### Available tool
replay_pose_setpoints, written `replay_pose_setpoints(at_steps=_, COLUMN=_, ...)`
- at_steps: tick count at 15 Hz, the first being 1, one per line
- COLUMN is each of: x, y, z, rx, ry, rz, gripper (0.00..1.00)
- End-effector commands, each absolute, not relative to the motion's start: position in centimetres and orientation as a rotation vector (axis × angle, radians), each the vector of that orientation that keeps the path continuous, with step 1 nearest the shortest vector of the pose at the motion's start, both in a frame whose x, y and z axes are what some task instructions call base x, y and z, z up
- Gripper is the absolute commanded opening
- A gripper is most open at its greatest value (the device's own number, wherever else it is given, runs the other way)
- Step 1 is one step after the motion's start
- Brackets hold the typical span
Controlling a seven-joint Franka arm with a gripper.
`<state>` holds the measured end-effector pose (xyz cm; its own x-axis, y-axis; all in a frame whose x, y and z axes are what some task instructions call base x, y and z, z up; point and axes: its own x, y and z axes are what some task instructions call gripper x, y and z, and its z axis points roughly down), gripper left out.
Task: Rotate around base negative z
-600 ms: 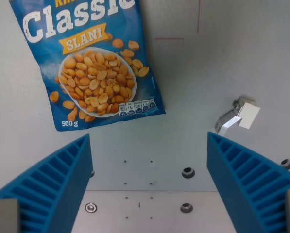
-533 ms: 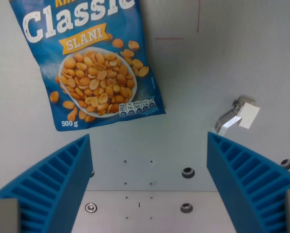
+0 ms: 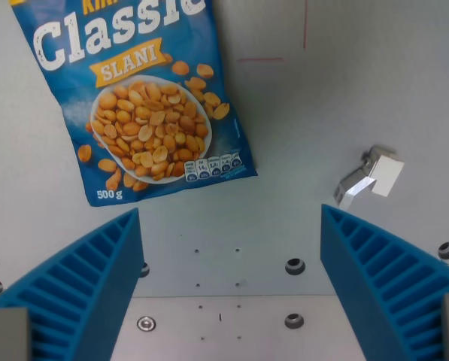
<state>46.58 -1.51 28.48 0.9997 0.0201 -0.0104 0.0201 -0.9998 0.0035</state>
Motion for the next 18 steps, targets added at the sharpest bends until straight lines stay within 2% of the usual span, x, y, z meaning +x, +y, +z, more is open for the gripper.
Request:
replay_pose_setpoints(at_steps=1, x=46.59, y=-1.54, z=28.64, rx=3.136, ry=-0.131, rz=-0.011, gripper=1.00)
replay_pose_setpoints(at_steps=18, x=46.59, y=-1.54, z=28.64, rx=3.103, ry=-0.486, rz=-0.012, gripper=1.00)
